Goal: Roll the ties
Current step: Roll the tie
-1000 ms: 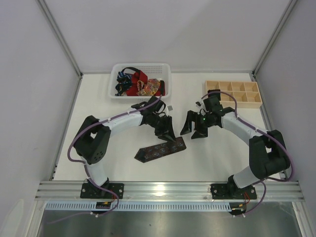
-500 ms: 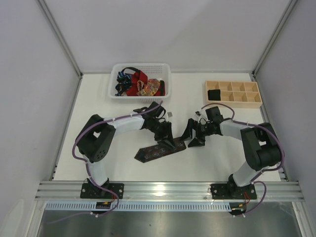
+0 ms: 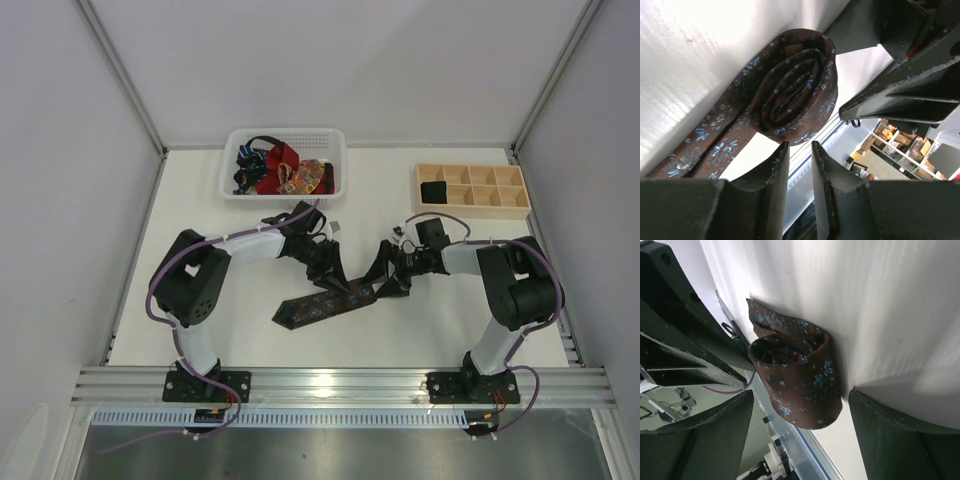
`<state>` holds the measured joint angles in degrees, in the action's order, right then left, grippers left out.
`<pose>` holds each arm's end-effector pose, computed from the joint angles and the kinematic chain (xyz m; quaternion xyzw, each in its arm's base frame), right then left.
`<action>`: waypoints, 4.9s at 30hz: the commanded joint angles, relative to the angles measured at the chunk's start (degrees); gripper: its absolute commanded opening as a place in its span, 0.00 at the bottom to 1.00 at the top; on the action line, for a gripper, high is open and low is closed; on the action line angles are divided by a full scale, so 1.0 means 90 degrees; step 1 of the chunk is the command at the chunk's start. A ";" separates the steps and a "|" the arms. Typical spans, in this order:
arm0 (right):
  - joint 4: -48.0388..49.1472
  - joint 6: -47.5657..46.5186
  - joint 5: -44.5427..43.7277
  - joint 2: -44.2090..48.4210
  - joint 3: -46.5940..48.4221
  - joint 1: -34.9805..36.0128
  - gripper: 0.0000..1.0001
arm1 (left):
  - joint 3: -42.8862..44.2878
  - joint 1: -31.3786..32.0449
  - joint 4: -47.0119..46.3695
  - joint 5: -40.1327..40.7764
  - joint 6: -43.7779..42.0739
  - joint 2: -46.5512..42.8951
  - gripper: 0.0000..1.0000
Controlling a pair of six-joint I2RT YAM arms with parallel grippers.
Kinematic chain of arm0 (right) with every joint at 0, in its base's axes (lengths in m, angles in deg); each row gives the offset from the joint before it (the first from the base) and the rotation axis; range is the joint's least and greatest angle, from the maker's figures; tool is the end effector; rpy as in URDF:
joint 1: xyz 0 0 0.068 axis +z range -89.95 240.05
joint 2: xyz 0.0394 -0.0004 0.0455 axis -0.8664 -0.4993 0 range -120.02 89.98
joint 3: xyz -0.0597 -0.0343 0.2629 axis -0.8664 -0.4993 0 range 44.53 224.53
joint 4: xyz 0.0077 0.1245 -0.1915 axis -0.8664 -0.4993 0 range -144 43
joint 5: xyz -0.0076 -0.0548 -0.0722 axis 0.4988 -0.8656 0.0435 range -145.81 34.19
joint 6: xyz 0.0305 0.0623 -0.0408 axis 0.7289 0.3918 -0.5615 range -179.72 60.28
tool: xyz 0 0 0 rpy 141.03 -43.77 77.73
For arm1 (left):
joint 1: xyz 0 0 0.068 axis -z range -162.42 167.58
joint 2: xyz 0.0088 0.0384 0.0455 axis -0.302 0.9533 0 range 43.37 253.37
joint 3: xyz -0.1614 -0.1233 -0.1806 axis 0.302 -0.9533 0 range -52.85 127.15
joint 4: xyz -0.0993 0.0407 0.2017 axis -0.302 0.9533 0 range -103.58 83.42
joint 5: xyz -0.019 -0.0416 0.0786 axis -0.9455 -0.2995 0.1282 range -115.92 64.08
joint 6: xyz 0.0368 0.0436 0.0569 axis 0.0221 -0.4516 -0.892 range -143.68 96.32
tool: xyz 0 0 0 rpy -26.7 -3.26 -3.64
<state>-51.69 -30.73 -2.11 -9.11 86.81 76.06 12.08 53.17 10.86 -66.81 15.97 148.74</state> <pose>0.2551 0.1315 0.1294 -0.0127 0.8718 0.4884 0.0353 0.2513 -0.2359 0.1622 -0.0434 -0.9167 0.3944 0.0467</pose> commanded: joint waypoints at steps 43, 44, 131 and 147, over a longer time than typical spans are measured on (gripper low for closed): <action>0.0735 0.0128 0.0177 -0.1129 0.0331 0.0584 0.75 | -0.0436 -0.0264 -0.0617 -0.0292 0.0066 0.0256 0.28; 0.0784 0.0157 0.0167 -0.1119 0.0341 0.0594 0.75 | -0.0456 -0.0273 -0.0617 -0.0282 0.0066 0.0266 0.29; 0.1371 0.0411 0.0050 -0.0504 -0.0382 0.0584 0.48 | -0.0349 0.0030 -0.0763 -0.0487 0.0174 0.0422 0.28; -0.1781 -0.0194 -0.1705 -0.0045 0.0662 0.0614 0.05 | -0.0427 -0.0595 -0.0206 0.0060 -0.0422 -0.0378 0.28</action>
<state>-56.41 -29.03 -6.77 -11.30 89.70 81.67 8.80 50.15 8.33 -67.44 14.84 149.44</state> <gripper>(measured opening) 0.441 0.281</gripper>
